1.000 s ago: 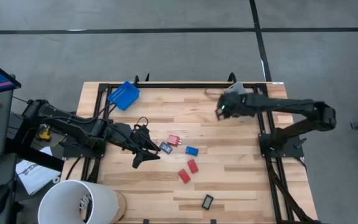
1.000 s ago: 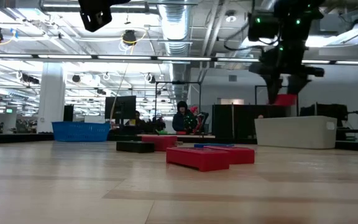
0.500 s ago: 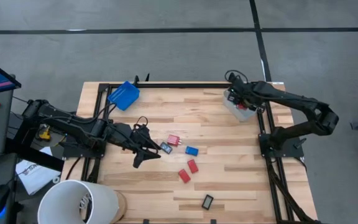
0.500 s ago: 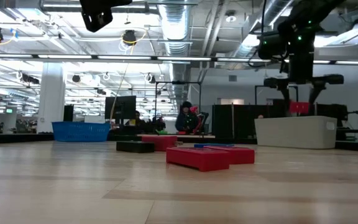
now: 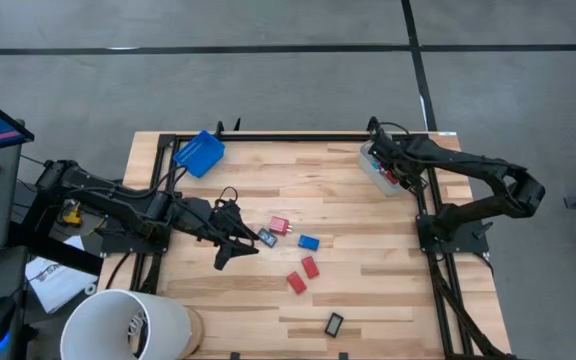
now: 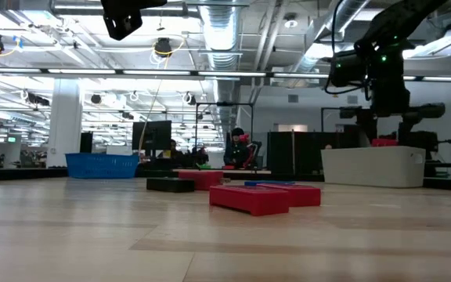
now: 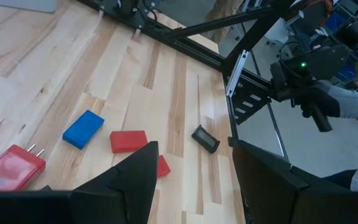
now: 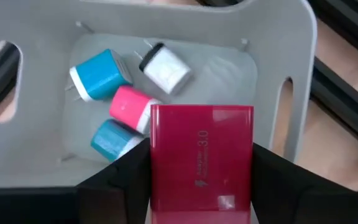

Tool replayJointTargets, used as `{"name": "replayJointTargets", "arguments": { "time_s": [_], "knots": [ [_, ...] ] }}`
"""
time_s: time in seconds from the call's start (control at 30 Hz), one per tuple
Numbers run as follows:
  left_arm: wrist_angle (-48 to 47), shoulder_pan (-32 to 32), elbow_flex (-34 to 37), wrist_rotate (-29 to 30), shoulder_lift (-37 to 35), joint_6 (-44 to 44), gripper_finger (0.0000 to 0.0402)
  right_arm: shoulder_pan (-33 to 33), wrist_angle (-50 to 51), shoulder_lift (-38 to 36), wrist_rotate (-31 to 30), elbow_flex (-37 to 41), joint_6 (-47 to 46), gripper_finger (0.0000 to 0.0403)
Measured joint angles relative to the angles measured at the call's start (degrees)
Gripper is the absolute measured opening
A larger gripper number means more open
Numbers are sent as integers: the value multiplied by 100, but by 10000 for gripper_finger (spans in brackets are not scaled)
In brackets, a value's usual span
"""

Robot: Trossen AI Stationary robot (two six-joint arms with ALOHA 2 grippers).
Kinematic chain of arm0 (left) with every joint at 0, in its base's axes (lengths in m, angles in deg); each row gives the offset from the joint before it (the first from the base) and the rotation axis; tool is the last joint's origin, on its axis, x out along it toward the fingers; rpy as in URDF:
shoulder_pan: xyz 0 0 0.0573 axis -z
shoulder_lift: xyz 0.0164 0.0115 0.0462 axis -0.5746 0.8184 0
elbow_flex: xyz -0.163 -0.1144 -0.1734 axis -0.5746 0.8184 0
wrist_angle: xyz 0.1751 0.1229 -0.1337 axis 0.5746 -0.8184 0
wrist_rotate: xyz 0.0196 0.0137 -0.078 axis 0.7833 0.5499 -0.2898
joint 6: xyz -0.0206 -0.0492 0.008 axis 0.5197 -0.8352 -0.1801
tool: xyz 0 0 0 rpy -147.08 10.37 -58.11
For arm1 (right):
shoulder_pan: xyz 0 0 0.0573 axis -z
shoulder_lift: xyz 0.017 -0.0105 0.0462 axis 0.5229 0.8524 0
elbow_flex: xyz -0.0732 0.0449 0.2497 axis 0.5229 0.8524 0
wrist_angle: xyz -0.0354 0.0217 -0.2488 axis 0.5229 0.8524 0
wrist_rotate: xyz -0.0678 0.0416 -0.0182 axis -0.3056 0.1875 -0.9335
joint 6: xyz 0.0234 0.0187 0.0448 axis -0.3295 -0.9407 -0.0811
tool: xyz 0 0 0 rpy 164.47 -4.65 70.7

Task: Pick & Place Office items
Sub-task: Put the right red charger into the gray bin, then put the red charger into the gray bin

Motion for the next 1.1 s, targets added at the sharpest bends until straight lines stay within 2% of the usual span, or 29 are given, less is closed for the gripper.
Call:
{"name": "replayJointTargets", "arguments": {
  "time_s": [0.23, 0.43, 0.63, 0.87, 1.0, 1.1],
  "knots": [
    [0, 0, 0, -25, -1, 66, 204, 167, 8, 2, -142, 0, 110, 237],
    [0, 1, 0, -82, 0, 66, 204, 181, 4, 2, -309, 0, 155, 229],
    [-2, 0, 0, -82, -1, 61, 204, 105, -126, -171, -665, 2, 728, 227],
    [0, 0, 0, -79, -1, 5, 204, -832, -966, -1007, -1231, 2, 2612, 227],
    [-2, 0, -2, -77, -1, -78, 204, -1687, -982, -1550, -1235, 2, 2723, 213],
    [-2, 0, -2, -53, -1, -183, 204, -2480, -1008, -1773, -1170, 2, 2636, 180]
  ]
}}
